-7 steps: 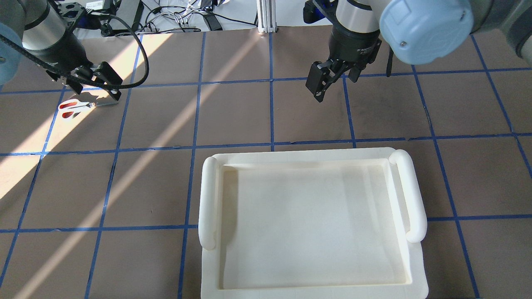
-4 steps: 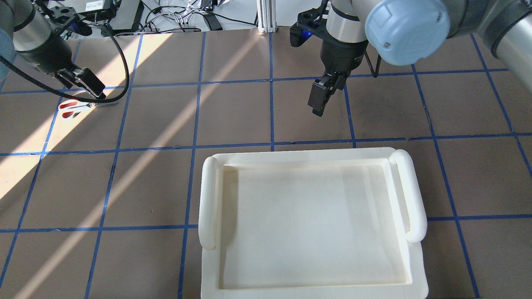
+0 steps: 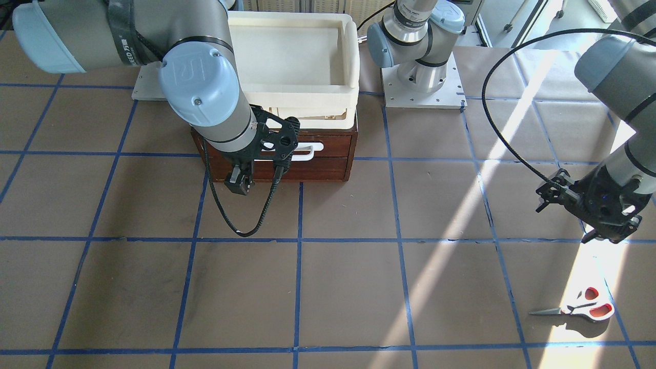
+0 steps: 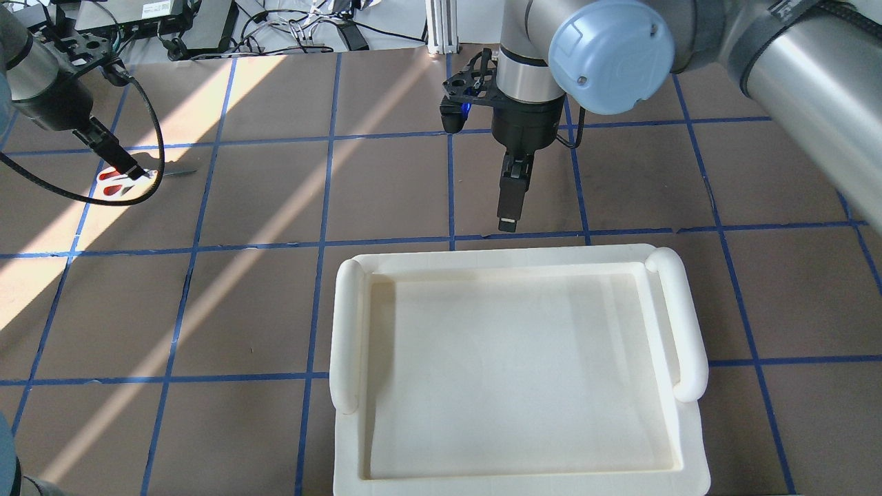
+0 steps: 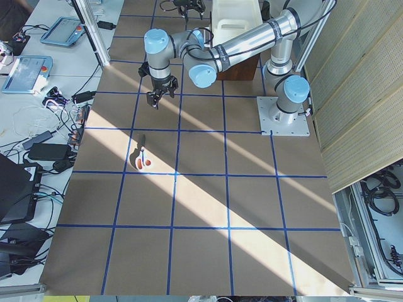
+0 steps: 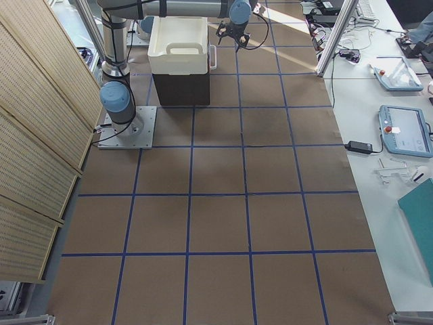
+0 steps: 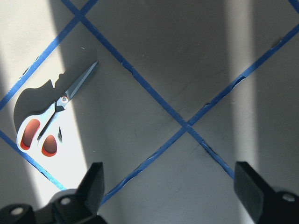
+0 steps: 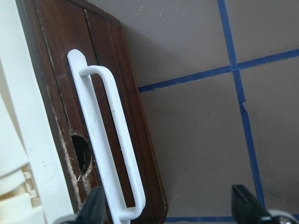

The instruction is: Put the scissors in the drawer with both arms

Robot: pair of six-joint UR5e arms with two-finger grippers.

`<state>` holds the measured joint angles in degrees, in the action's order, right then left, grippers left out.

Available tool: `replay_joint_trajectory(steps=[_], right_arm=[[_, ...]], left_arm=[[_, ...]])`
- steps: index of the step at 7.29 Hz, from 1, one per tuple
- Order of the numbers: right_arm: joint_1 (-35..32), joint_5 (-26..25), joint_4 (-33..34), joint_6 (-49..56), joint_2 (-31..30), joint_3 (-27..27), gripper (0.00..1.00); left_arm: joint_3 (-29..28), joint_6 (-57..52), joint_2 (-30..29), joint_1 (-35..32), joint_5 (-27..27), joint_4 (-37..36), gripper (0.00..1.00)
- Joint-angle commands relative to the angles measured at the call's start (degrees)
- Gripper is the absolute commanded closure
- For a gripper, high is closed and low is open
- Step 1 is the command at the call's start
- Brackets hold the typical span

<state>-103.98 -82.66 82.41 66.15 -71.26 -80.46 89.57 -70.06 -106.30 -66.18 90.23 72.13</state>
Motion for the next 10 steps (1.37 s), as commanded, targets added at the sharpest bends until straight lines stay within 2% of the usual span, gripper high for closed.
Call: replay_joint_trajectory(steps=[1,3,6,10], right_arm=[[-0.87,-1.53,-3.12,7.82,4.89,2.41,0.05],[-1.31,-3.03,-6.20,13.03,5.07,2.24,0.05],[-2.18,-1.54,-1.21,12.25,7.97,2.06,0.05],[-2.45,-1.54,-1.64,11.90,8.24,1.71,0.09]], left_arm=[[-0.10,-13.56,-4.60,2.01,-0.14,-6.00,0.00],[-0.10,-24.21,-8.03,2.19,0.12,-7.97,0.00],[-4.47,-34.14,-13.03,4.48,0.12,-7.97,0.00],[-7.66,-45.85,-19.55,4.48,-0.14,-12.98,0.00]])
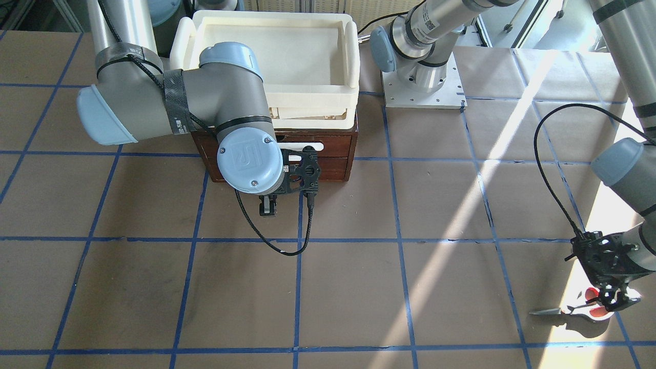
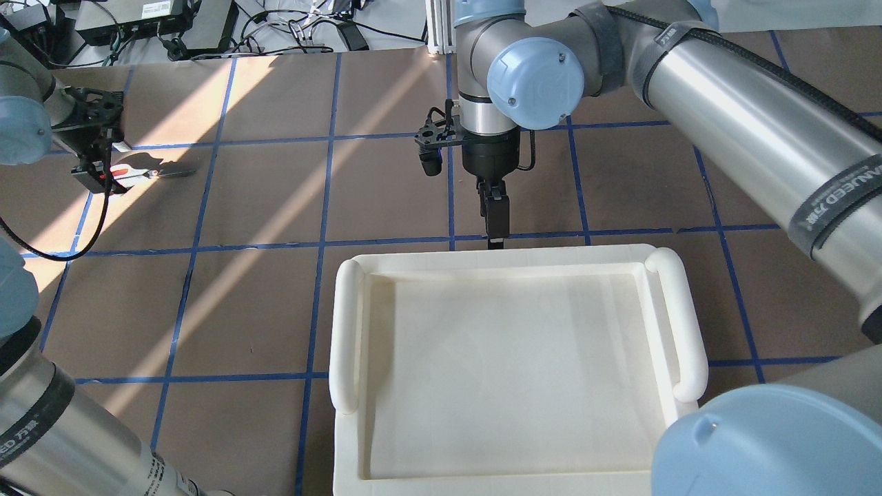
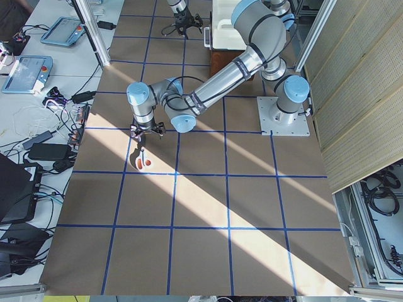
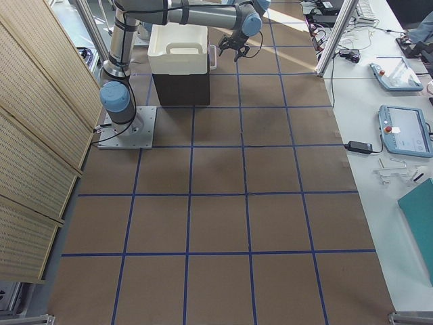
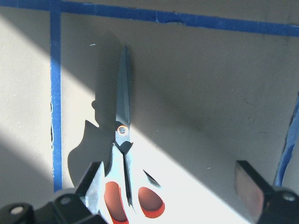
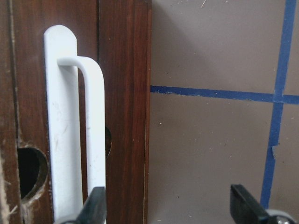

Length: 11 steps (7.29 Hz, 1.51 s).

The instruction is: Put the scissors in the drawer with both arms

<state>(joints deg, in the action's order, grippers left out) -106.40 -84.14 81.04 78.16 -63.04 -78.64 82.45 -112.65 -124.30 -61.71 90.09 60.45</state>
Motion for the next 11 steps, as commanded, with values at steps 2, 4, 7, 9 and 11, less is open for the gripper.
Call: replay_joint_trajectory(steps=[2,4,7,9,11], right_arm=[[-1.17,-0.06,-0.35,-1.16,0.02,-0.19,0.09],[-2.14,-0.33,-0.62,-1.25,-0.24,-0.98,0.09],[-2.41,-0.15,-0.27,-3.01,-0.94,-3.26,0.10],[-2.41,-0.15,-0.62,-3.01,-0.95,-3.36,0.15],[-2.41,-0.76,-0.71,-2.84,-0.77,-3.45,0.19]], left_arm=[[-2.81,-7.22,-3.83,0.01,0.00,-1.30,0.00],[-4.22,-8.37,-5.42,0.18,-0.09,-1.91,0.00],[-5.36,-8.64,-8.06,0.62,-1.49,-5.33,0.02],[-5.45,-8.64,-9.46,0.80,-1.50,-5.43,0.02],[-5.72,-8.64,-9.99,0.80,-1.49,-5.43,0.03]])
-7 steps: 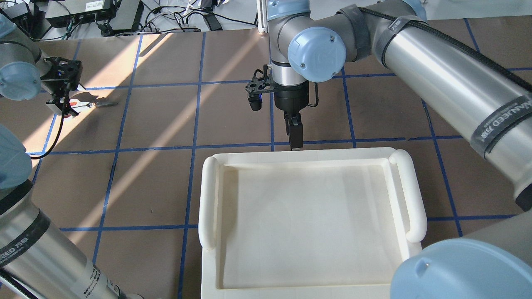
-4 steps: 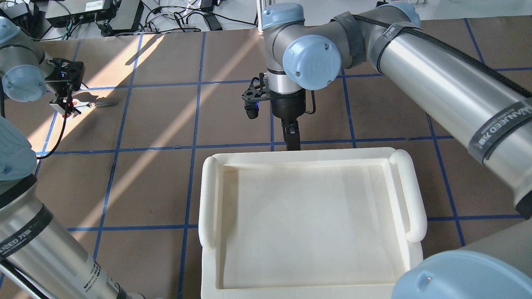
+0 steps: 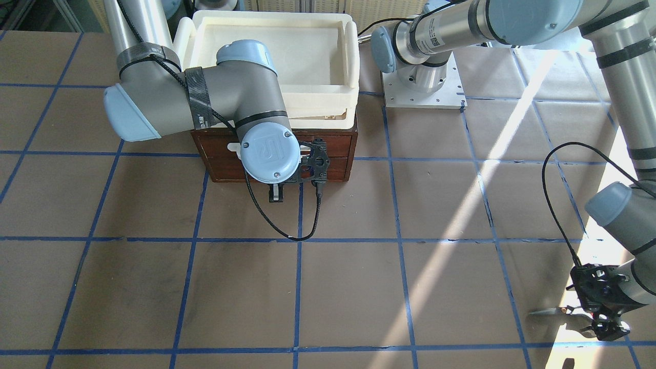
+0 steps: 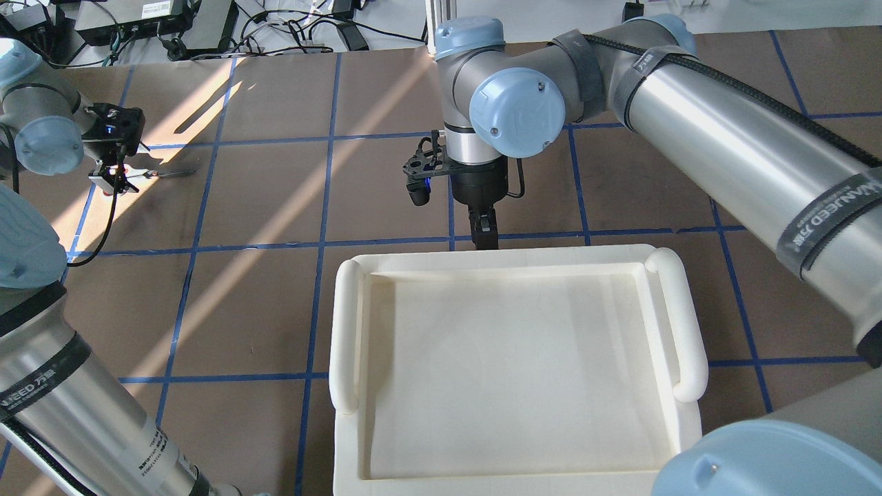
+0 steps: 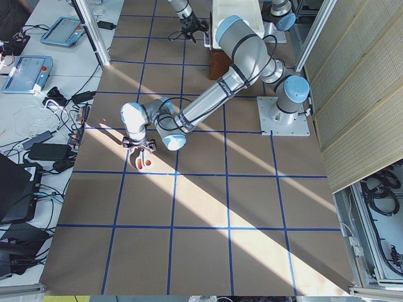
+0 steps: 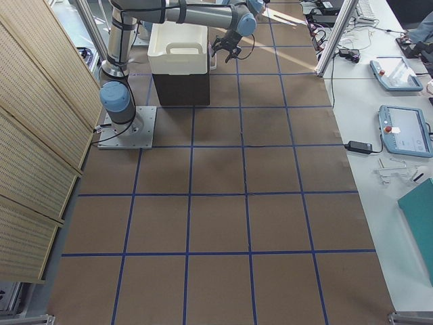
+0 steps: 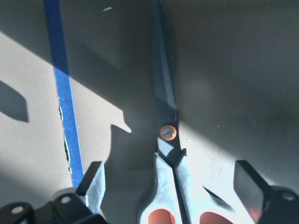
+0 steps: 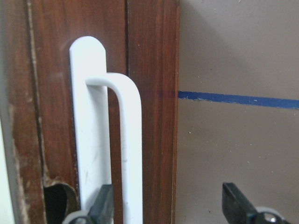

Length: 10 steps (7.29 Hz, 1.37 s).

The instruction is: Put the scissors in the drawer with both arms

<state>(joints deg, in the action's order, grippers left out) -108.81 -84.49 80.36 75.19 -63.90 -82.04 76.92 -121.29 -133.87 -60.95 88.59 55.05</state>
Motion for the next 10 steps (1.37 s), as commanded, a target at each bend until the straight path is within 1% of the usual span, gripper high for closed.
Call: replay_joint_trajectory(steps=[1,2,3,4,5,6,7,8,10], right_arm=[[0.00,-0.58,0.58,0.74,0.35,-0.05,0.22],[0.00,-0.58,0.85,1.09,0.53,-0.05,0.25],[0.00,-0.50,0.94,1.10,0.62,-0.05,0.27],[0.08,-0.58,0.94,1.10,0.62,-0.05,0.29],[0.09,-0.76,0.85,1.01,0.62,-0.05,0.34],[0.09,-0.76,0.76,0.84,0.45,0.03,0.41],[0.09,-0.85,0.76,0.83,0.18,0.21,0.44],[0.09,-0.76,0.93,0.83,0.18,0.73,0.45],[0.35,-0.76,4.08,0.83,0.53,1.35,0.45]], left_arm=[[-0.45,0.00,-0.69,0.04,0.01,-0.12,0.06],[-0.45,0.00,-0.87,0.04,0.09,-0.03,0.13],[-0.45,0.00,-0.78,0.04,0.44,-0.03,0.28],[-0.45,0.00,-0.78,0.04,0.53,-0.12,0.33],[-0.45,0.00,-0.69,0.04,0.62,-0.03,0.51],[-0.36,0.00,-0.43,0.04,0.80,-0.03,0.75],[-0.36,0.00,-0.25,0.04,0.88,-0.03,0.92],[-0.36,0.00,-0.17,0.04,0.89,-0.03,1.00],[-0.28,0.09,0.10,-0.05,0.80,-0.03,1.00]])
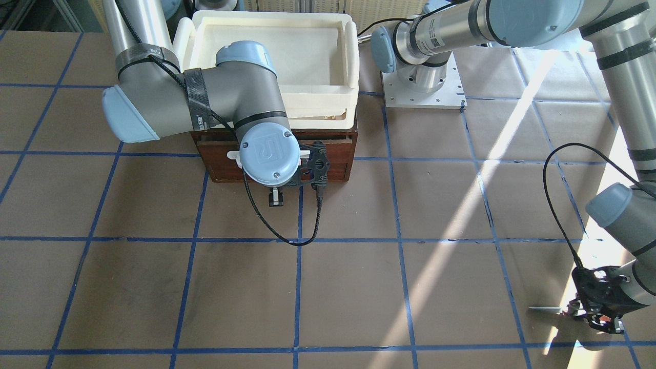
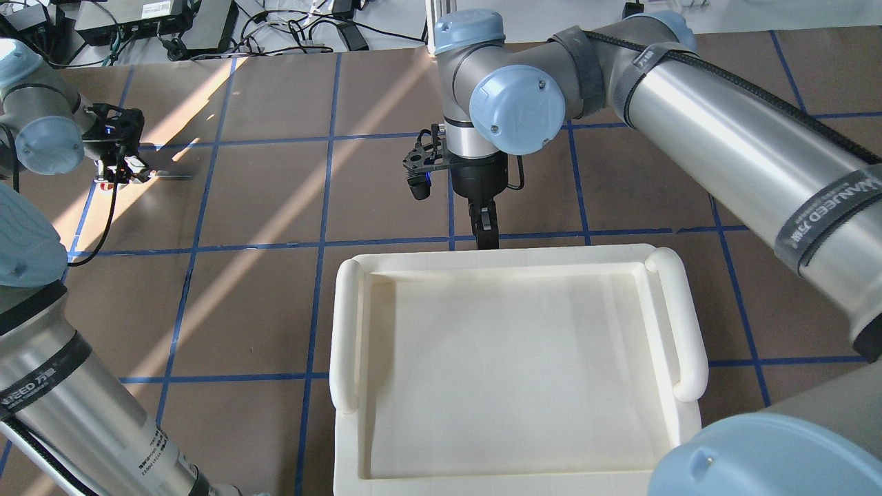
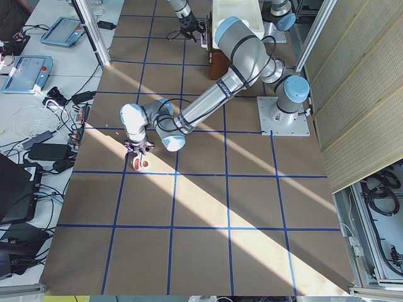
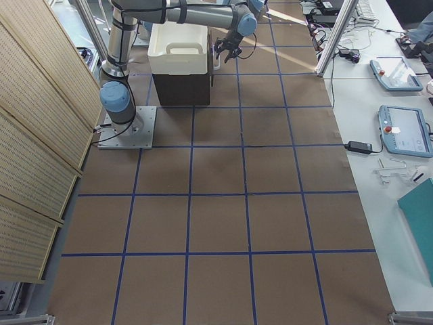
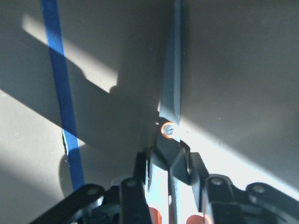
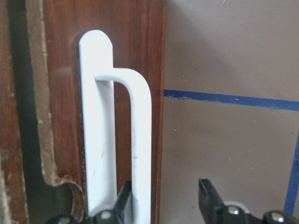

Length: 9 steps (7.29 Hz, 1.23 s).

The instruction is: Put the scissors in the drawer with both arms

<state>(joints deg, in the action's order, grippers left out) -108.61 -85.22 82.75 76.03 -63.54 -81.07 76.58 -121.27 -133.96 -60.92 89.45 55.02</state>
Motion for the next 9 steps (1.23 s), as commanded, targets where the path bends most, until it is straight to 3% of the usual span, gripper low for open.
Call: replay_joint_trajectory(steps=[1,5,9], right_arm=[[0.50,-0.12,2.67,-0.09,0.17,0.74,0.45],[1.47,-1.52,6.78,-0.26,1.14,3.55,0.45],[1.74,-1.61,12.07,-0.35,2.02,3.64,0.45]], left_arm=[[0.06,0.16,0.45,-0.08,-0.06,0.17,1.00],[0.15,1.38,6.85,-1.91,-0.41,9.81,1.00],[0.76,10.86,13.36,-5.69,-0.50,17.56,1.00]])
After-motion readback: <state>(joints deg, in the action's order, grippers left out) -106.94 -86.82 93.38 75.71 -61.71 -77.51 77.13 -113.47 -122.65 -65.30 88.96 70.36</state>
